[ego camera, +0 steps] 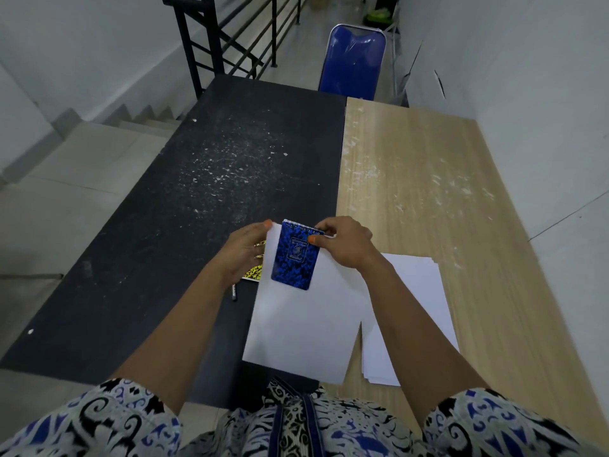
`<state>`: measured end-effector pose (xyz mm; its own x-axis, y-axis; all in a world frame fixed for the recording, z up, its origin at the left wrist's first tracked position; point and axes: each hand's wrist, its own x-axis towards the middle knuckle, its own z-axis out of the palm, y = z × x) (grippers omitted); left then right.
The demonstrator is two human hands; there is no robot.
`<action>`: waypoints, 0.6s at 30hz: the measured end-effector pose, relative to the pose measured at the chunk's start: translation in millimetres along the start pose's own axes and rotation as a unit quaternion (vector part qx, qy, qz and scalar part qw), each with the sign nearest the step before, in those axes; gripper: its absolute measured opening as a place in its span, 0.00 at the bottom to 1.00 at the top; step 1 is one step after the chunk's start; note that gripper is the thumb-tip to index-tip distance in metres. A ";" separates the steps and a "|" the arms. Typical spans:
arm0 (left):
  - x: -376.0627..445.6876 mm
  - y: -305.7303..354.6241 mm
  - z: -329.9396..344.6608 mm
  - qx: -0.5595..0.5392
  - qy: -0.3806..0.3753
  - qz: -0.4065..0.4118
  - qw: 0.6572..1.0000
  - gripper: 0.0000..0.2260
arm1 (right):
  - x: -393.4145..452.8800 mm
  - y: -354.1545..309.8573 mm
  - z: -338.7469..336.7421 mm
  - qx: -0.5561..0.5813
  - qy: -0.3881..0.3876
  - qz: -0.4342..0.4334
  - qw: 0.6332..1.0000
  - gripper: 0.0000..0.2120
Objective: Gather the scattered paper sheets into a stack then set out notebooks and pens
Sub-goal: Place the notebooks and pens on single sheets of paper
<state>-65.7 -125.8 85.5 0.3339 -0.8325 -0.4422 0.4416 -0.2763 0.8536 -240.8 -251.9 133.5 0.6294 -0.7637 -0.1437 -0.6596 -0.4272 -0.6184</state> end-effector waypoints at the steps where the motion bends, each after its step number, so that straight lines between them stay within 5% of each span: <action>1: 4.2 -8.8 -8.1 0.030 0.056 -0.003 0.998 0.17 | 0.2 2.1 1.6 -0.007 -0.002 0.005 1.000 0.05; 4: 13.7 -41.1 -33.0 0.237 0.246 -0.009 0.940 0.05 | 0.7 7.6 7.1 -0.014 0.002 0.015 1.000 0.05; 9: 15.5 -85.3 -59.9 0.422 0.252 -0.145 0.859 0.20 | 1.2 8.3 14.5 -0.013 -0.004 0.013 1.000 0.04; 14: 10.4 -90.7 -50.6 0.460 0.284 -0.136 0.830 0.20 | 3.6 6.9 13.3 -0.018 -0.019 0.006 1.000 0.04; 18: 13.8 -83.0 -52.3 0.378 0.333 -0.130 0.854 0.19 | 11.7 0.9 16.1 -0.014 -0.036 0.000 0.999 0.03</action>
<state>-54.2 -89.3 -5.8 0.8169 -0.3078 -0.4878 -0.0076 -0.8514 0.5245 -227.4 -253.3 118.9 0.6568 -0.7274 -0.1986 -0.6699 -0.4420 -0.5966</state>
